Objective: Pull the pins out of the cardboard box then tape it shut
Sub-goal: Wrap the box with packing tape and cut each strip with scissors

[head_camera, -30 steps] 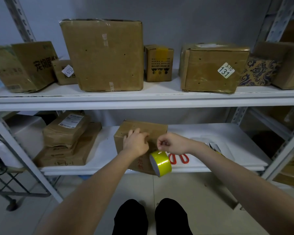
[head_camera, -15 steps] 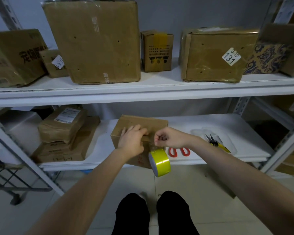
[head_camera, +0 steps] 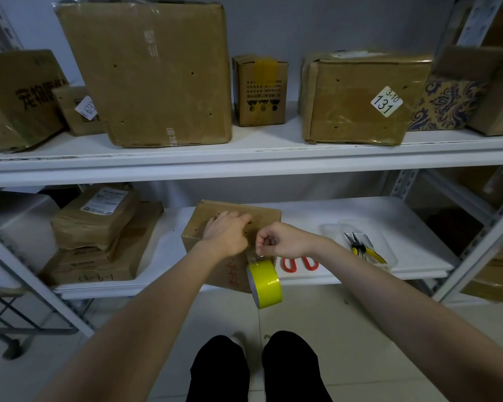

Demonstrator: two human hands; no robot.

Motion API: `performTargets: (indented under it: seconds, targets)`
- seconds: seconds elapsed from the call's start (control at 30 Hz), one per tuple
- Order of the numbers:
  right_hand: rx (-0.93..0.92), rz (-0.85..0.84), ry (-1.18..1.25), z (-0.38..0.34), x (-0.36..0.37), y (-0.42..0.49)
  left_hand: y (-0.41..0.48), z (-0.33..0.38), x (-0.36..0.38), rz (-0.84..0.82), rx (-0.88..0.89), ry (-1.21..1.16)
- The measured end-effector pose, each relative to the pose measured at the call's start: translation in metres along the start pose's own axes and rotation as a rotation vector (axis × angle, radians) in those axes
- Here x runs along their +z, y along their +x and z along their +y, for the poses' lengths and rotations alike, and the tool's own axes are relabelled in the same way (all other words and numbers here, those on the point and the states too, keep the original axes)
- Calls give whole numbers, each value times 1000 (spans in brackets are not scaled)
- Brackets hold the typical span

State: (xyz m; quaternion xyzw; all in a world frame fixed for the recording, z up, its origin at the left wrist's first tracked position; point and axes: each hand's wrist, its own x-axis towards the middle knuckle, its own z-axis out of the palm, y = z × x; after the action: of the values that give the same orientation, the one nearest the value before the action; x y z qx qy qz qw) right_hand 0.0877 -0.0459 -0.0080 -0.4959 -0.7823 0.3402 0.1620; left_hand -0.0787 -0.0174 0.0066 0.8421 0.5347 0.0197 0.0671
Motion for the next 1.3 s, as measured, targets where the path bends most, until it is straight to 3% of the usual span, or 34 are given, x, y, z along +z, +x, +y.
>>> performTargets:
  seconds: [0.1,0.2,0.27,0.43,0.57,0.77,0.93,1.1,1.3]
  targets:
    - [-6,29,20,-1,-1,0,-2,-2,4,99,-18,-106]
    - [-16,55,56,-5,-4,1,-13,-7,12,448,-84,-362]
    - [-33,34,55,-11,-6,0,-22,-9,15,550,-126,-523]
    - [-103,27,104,-24,-10,-1,-30,-16,20,408,-278,-898]
    - [-85,118,238,-31,-10,-6,-40,-16,12,301,-348,-1124]
    - [-36,241,402,-41,-1,-6,-54,-8,15,-106,-211,-1140]
    - [80,422,300,-36,10,-4,-64,-5,7,14,-270,-1157]
    - [257,542,243,-30,29,-4,-57,-14,-12,-58,-344,-837]
    - [354,626,211,-41,33,-2,-49,-12,-24,-47,-441,-640]
